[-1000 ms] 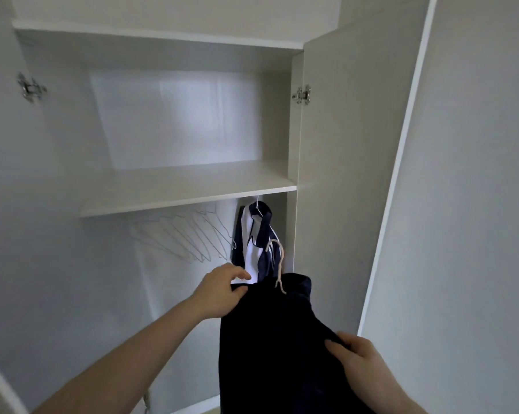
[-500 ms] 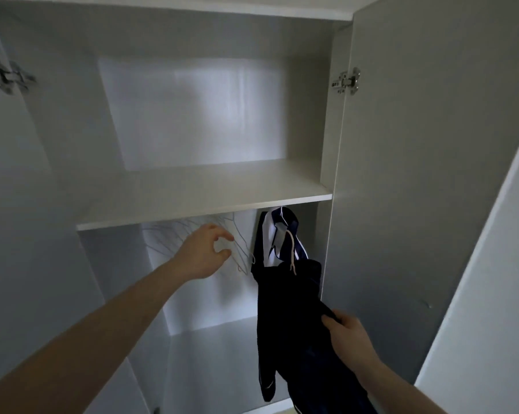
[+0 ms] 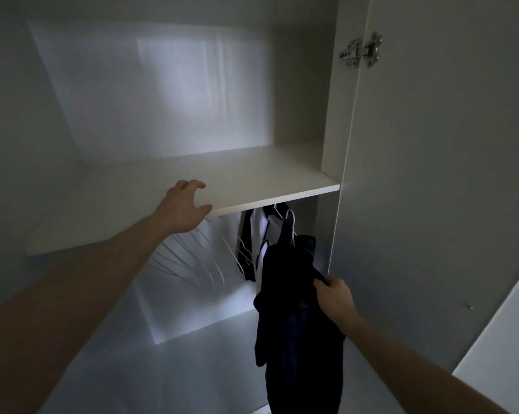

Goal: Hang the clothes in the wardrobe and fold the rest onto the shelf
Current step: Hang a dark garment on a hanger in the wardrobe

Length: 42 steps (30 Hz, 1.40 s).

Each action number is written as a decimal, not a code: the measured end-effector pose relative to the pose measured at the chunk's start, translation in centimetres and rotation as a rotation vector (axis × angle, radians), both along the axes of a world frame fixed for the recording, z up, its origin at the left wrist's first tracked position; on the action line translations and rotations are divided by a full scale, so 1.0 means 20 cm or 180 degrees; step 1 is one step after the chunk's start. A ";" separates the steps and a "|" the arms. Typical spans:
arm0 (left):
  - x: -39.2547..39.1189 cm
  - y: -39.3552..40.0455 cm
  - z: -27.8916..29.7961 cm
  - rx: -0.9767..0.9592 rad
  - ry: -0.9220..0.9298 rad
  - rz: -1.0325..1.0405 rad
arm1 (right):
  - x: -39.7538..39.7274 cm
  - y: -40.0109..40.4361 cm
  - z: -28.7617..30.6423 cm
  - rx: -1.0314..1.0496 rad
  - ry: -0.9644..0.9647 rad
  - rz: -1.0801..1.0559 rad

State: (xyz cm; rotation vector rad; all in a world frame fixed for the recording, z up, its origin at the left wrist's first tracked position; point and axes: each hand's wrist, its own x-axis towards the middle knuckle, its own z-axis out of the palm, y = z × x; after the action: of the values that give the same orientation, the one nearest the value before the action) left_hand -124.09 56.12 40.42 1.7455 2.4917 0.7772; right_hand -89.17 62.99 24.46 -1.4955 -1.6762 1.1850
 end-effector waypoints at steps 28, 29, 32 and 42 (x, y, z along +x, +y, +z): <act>-0.22 0.39 -0.12 -0.0505 -0.0286 0.0604 | -0.70 0.98 -0.20 0.0458 -0.0267 0.0357; -0.22 0.39 -0.13 -0.0495 -0.0275 0.0609 | -0.72 1.00 -0.21 0.0465 -0.0246 0.0353; -0.23 0.40 -0.14 -0.0452 -0.0253 0.0654 | -0.77 1.07 -0.21 0.0542 -0.0198 0.0349; -0.22 0.41 -0.14 -0.0341 -0.0138 0.0729 | -0.87 1.19 -0.25 0.0682 -0.0418 0.0434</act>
State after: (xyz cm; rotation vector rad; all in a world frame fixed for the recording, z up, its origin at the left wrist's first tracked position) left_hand -128.42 64.30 37.60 1.4132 2.6805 0.6676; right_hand -106.57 86.77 19.46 -1.3696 -1.9531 0.9564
